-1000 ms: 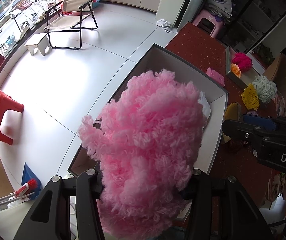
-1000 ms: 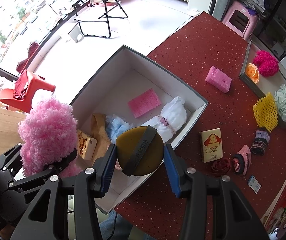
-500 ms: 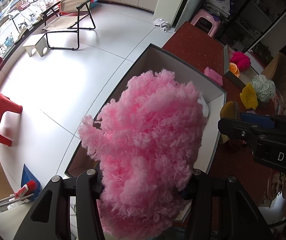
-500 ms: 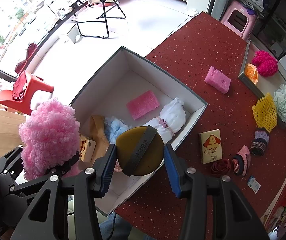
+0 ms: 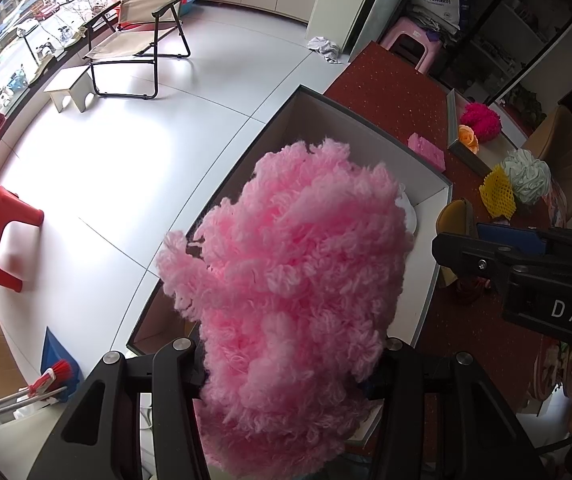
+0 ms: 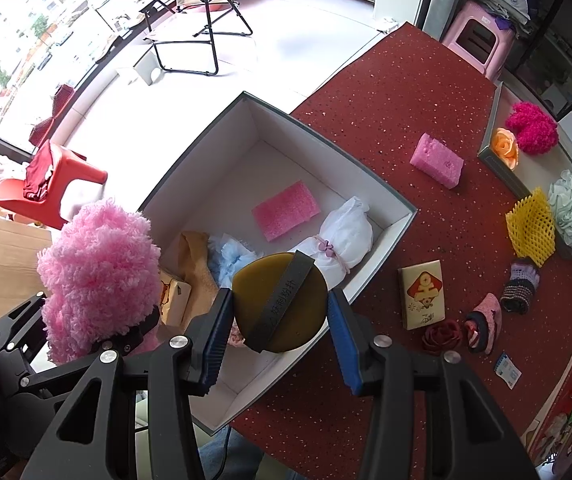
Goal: Organize soft objects
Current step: 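Lower pink yarn into the box with left tool while right tool lowers yellow puff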
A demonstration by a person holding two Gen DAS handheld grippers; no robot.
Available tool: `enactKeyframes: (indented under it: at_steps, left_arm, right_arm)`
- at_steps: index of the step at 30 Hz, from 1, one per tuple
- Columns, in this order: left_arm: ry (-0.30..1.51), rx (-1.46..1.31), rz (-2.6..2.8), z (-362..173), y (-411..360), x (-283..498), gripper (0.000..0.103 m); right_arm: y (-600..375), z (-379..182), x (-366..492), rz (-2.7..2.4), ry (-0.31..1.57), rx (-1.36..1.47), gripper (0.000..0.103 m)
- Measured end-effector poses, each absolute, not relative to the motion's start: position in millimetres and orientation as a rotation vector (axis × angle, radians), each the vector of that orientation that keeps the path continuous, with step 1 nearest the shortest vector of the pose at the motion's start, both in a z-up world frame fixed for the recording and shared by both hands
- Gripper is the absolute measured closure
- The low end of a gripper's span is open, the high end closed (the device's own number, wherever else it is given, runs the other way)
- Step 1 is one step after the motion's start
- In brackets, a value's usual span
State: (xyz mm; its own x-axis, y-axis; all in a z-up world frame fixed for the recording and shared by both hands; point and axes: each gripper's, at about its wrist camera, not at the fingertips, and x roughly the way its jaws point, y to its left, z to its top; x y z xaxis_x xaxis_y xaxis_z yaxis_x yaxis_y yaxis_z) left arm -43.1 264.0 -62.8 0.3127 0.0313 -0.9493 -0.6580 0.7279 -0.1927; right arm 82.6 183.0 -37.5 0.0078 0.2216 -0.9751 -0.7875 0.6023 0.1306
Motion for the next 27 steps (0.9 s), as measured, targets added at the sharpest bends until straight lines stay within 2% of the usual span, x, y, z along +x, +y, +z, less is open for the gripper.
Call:
enactKeyframes:
  at_steps: [27]
  left_arm:
    - [1.210, -0.620, 0.494, -71, 264, -31, 0.052]
  right_arm:
    - [193, -43, 85, 0.861, 1.333, -0.556, 0.052]
